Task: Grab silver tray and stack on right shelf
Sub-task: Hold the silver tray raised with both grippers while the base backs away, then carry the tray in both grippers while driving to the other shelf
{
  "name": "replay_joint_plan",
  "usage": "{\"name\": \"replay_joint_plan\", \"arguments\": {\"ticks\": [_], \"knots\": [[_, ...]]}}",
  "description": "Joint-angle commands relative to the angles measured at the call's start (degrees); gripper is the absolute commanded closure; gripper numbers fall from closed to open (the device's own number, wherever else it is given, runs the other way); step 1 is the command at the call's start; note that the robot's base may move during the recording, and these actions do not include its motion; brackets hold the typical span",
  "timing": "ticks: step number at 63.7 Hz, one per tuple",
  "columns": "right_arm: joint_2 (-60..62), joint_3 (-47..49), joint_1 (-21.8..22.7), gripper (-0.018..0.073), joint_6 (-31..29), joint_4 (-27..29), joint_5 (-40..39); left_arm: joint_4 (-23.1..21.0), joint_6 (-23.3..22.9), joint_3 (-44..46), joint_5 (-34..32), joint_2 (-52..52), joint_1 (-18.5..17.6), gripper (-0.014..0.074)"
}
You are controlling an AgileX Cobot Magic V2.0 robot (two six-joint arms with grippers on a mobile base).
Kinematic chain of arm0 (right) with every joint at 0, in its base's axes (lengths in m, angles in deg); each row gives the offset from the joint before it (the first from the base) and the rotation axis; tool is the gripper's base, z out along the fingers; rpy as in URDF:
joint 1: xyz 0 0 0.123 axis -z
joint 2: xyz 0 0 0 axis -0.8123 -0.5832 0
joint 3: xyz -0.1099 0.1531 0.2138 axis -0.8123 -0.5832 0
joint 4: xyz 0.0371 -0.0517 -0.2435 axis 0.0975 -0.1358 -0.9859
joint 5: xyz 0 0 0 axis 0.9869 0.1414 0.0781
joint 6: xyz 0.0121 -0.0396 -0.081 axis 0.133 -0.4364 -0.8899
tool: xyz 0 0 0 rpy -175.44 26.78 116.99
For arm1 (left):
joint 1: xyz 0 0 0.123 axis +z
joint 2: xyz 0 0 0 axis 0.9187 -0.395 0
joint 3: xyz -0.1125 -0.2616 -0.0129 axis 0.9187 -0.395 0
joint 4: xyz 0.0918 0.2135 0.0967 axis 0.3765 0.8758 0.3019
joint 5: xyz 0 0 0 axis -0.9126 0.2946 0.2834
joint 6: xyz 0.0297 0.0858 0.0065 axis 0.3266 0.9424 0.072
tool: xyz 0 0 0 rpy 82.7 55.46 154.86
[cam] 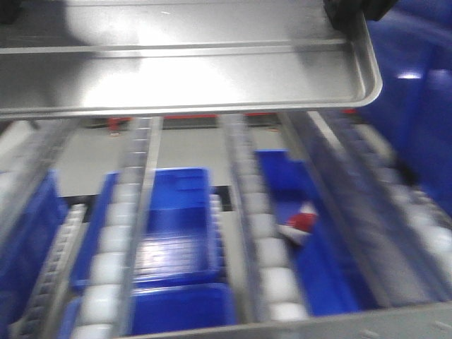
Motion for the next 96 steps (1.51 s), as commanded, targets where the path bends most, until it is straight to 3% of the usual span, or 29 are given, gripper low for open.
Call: {"name": "replay_joint_plan", "arguments": {"ticks": [1, 96], "knots": [[1.6, 1.9, 0.1, 0.0503, -1.0, -3.8, -1.8, 2.9, 1.6, 1.8, 0.6, 0.9, -0.5, 0.0689], [1.6, 1.9, 0.1, 0.0503, -1.0, -3.8, -1.8, 2.9, 1.6, 1.8, 0.6, 0.9, -0.5, 0.0689]]}}
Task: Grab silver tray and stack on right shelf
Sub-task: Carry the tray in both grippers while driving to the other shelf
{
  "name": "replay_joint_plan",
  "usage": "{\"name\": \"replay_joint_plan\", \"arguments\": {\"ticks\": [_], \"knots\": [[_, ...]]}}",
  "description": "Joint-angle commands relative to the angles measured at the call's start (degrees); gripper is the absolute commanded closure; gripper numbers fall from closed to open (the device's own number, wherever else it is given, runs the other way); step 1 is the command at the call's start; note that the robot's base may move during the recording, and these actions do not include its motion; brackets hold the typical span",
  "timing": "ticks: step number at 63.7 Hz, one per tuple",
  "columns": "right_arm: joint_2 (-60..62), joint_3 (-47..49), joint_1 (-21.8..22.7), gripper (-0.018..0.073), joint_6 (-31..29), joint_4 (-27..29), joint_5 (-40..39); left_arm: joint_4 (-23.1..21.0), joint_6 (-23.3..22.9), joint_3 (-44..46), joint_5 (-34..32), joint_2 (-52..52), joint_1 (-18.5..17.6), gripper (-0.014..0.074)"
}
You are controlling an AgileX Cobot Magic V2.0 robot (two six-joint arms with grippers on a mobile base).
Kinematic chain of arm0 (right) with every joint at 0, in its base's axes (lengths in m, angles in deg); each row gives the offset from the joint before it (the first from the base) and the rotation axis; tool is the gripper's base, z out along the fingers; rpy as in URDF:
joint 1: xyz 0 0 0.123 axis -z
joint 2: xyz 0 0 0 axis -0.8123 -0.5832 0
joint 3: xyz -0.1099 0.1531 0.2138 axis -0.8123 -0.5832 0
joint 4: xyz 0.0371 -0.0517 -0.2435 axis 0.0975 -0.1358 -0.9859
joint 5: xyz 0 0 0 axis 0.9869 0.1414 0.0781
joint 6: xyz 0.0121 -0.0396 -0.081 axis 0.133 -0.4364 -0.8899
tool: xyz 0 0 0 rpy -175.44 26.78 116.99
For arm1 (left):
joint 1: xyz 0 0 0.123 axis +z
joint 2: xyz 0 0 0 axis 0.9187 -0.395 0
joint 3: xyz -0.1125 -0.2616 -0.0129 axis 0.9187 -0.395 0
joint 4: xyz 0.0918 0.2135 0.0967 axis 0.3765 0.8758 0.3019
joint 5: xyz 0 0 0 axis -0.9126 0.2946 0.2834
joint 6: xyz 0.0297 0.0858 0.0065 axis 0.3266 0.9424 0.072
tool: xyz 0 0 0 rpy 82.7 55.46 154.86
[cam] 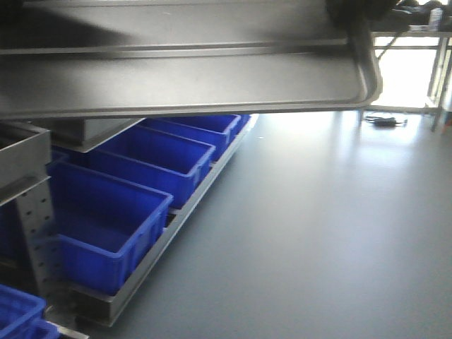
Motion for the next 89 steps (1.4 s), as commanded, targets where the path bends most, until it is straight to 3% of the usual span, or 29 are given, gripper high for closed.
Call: {"name": "replay_joint_plan", "arguments": {"ticks": [1, 89], "knots": [[1.6, 1.9, 0.1, 0.0503, -1.0, -3.8, -2.0, 2.9, 1.6, 1.8, 0.6, 1.0, -0.5, 0.0689], [1.6, 1.9, 0.1, 0.0503, -1.0, -3.8, -2.0, 2.9, 1.6, 1.8, 0.6, 1.0, -0.5, 0.0689]]}}
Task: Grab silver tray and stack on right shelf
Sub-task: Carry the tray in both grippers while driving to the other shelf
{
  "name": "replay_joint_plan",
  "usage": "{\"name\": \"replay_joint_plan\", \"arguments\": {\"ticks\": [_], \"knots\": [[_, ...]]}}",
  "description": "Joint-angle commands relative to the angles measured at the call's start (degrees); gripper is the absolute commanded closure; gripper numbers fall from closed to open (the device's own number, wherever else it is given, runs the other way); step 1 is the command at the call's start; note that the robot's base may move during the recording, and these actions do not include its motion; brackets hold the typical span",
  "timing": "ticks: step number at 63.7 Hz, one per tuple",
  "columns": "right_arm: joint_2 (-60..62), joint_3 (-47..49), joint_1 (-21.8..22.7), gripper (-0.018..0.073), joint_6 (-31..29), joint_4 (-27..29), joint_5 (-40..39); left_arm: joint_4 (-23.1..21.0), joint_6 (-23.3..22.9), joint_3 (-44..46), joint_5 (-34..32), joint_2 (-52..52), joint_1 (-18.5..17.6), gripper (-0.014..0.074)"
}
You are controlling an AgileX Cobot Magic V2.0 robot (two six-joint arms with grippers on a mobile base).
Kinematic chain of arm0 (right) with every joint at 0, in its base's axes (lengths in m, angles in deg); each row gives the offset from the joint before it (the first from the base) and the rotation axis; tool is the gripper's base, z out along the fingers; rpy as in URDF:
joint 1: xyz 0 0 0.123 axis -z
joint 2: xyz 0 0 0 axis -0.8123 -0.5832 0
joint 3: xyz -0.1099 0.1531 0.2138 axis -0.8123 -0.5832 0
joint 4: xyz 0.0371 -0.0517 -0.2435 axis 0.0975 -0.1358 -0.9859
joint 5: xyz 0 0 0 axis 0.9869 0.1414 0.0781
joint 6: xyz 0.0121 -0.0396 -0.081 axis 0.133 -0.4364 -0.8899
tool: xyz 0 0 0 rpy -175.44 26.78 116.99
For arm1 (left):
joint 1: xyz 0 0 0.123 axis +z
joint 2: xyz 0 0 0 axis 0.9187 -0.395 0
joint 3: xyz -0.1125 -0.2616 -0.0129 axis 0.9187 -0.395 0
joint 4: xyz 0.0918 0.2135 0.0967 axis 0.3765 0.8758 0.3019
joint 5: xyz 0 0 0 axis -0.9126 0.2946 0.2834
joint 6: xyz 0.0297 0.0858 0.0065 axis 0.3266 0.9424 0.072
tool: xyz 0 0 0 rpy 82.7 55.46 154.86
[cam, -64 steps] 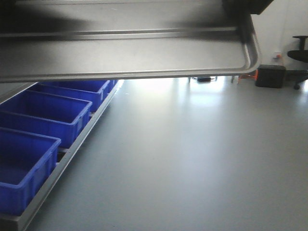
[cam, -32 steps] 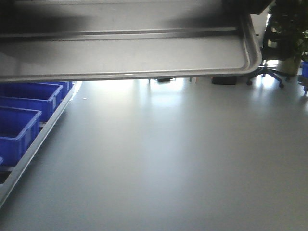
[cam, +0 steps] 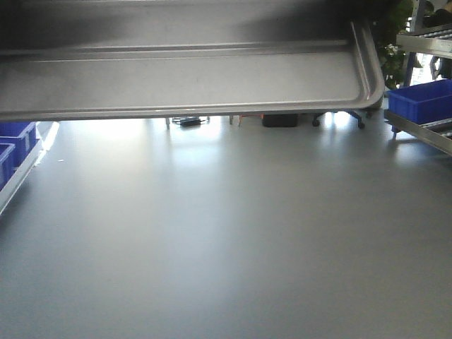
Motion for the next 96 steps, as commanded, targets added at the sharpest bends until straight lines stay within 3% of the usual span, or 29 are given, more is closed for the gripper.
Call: {"name": "replay_joint_plan", "arguments": {"ticks": [1, 96], "knots": [[1.6, 1.9, 0.1, 0.0503, -1.0, -3.8, -2.2, 3.1, 1.6, 1.8, 0.6, 1.0, -0.5, 0.0689], [1.6, 1.9, 0.1, 0.0503, -1.0, -3.8, -2.3, 3.1, 1.6, 1.8, 0.6, 1.0, -0.5, 0.0689]]}}
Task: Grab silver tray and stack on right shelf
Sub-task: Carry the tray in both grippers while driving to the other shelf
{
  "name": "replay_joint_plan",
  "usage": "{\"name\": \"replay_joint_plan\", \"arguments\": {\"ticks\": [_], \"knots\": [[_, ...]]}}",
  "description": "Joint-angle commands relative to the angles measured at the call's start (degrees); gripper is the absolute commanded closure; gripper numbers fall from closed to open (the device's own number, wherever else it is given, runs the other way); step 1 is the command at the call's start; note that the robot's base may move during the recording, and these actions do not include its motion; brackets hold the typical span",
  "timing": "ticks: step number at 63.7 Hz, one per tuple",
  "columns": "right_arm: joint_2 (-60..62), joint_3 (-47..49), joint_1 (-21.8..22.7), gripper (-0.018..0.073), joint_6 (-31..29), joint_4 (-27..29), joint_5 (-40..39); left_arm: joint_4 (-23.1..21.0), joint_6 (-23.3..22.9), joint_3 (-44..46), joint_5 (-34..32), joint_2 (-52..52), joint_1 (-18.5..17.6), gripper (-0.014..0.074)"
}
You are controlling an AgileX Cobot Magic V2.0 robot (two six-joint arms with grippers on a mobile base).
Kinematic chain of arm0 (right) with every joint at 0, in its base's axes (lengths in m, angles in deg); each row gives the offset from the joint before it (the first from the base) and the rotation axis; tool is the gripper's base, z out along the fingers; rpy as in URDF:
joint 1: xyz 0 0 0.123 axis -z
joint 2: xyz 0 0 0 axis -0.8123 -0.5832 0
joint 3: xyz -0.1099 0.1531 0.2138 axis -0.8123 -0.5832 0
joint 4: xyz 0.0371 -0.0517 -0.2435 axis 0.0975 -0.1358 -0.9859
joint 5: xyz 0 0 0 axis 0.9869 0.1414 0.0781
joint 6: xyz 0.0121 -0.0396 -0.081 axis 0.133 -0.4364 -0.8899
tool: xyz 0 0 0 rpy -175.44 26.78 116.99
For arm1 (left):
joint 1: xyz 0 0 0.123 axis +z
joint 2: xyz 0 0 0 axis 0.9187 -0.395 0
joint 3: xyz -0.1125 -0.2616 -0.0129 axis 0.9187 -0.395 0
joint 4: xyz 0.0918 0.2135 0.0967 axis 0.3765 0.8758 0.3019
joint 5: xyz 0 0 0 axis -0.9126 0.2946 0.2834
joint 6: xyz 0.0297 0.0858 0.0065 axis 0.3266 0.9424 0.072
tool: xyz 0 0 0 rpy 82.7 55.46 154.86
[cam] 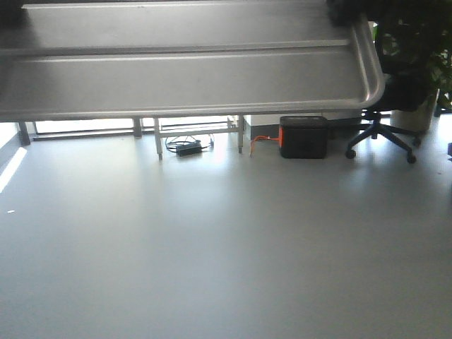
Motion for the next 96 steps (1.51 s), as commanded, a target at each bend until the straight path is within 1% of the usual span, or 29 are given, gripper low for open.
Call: {"name": "replay_joint_plan", "arguments": {"ticks": [1, 96], "knots": [[1.6, 1.9, 0.1, 0.0503, -1.0, -3.8, -2.3, 3.1, 1.6, 1.8, 0.6, 1.0, -0.5, 0.0689], [1.6, 1.9, 0.1, 0.0503, -1.0, -3.8, -2.3, 3.1, 1.6, 1.8, 0.3, 1.0, -0.5, 0.0689]]}}
